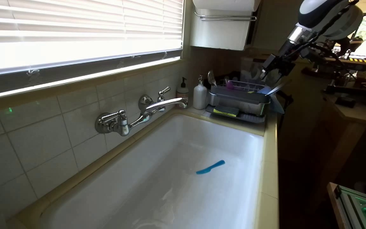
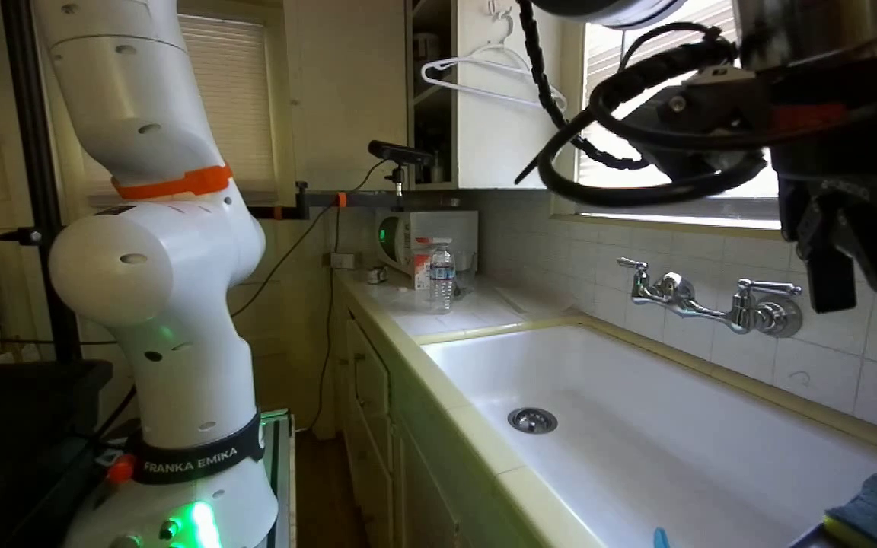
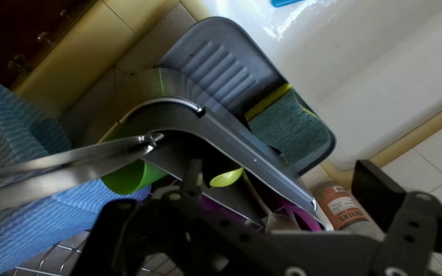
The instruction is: Move the green cup from the right side of the table to the left side
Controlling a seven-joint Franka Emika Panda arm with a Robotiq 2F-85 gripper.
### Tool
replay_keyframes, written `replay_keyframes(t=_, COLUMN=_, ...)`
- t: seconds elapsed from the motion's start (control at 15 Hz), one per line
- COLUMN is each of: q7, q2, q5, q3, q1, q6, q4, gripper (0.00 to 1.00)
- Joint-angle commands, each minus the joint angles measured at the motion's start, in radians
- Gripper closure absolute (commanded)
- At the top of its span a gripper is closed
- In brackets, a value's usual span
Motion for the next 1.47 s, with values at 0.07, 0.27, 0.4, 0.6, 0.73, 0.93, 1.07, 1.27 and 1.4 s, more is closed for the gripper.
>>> replay_keyframes(t=0.07, q7=-0.004, q2=0.014, q5=0.010, q3=0.028, q1=-0.030, q6=-0.005, q4=0.010, gripper=0.00)
replay_keyframes(t=0.27, q7=0.054, q2=0.055, q5=0.012, q3=0.038, q1=-0.044, q6=0.042, q4=0.027, gripper=0.00)
replay_keyframes(t=0.4, q7=0.069, q2=0.084, q5=0.042, q3=0.033, q1=-0.050, q6=0.060, q4=0.051, gripper=0.00)
replay_keyframes(t=0.6, q7=0.084, q2=0.137, q5=0.075, q3=0.030, q1=-0.065, q6=0.052, q4=0.099, gripper=0.00)
replay_keyframes(t=0.73, q7=0.084, q2=0.181, q5=0.111, q3=0.030, q1=-0.078, q6=0.045, q4=0.139, gripper=0.00)
replay_keyframes(t=0.93, q7=0.063, q2=0.260, q5=0.190, q3=0.036, q1=-0.102, q6=0.021, q4=0.214, gripper=0.00)
replay_keyframes(t=1.07, q7=0.073, q2=0.313, q5=0.218, q3=0.049, q1=-0.123, q6=0.013, q4=0.261, gripper=0.00)
replay_keyframes(t=1.27, q7=0.102, q2=0.387, q5=0.205, q3=0.072, q1=-0.158, q6=0.004, q4=0.329, gripper=0.00)
replay_keyframes(t=1.4, q7=0.123, q2=0.434, q5=0.197, q3=0.088, q1=-0.184, q6=-0.013, q4=0.378, gripper=0.00)
